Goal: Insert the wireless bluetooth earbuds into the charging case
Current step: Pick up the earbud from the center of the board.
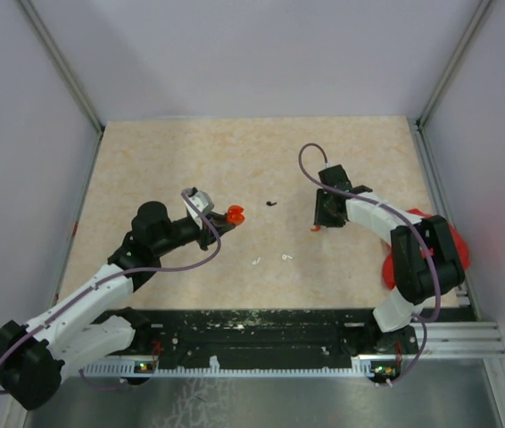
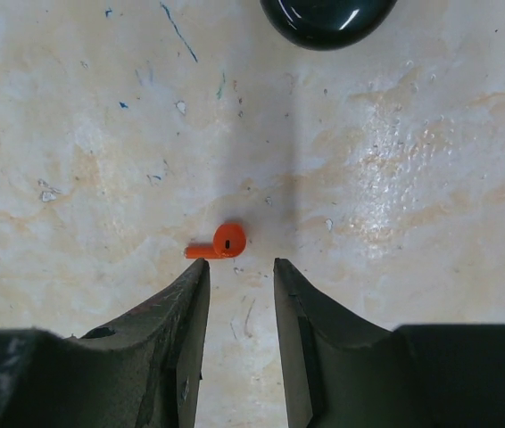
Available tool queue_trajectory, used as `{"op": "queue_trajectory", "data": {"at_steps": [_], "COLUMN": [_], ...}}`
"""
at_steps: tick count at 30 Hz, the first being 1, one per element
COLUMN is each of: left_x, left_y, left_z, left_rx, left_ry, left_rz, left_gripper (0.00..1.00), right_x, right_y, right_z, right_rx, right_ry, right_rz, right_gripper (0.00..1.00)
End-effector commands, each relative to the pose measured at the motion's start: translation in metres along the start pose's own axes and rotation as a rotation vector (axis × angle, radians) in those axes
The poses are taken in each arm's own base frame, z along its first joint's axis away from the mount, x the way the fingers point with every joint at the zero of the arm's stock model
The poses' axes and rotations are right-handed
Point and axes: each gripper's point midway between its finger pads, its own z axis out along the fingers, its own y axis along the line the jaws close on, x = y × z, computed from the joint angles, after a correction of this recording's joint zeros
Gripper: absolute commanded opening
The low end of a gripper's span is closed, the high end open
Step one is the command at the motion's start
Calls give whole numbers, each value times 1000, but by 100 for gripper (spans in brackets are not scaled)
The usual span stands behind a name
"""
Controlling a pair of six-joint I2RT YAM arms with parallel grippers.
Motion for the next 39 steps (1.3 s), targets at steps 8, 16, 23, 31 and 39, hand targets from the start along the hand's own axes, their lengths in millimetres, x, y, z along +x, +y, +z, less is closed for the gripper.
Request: {"op": "queue_trajectory", "data": {"at_steps": [8,16,23,31,39], "left_x": [-25,-24,-23,-22,-21], "left_y": [1,1,1,0,0], "left_z": [-1,-1,0,1,1], "left_rx": [-2,0,3,12,13], "left_ry": [-55,-51,-48,-43,-40], "left_rz": [29,26,25,18,16], "left_gripper": [1,1,1,1,1], "right_x": [-9,-1,3,9,14], "right_y": [19,13,12,15,12], "right_z": [10,25,29,19,22], "right_rx": [-60,-8,5,13,78], "right_ry": [-21,17,30,62,88], "right_rz": [93,97,92,28,-27], "right_gripper": [32,28,25,26,27]}}
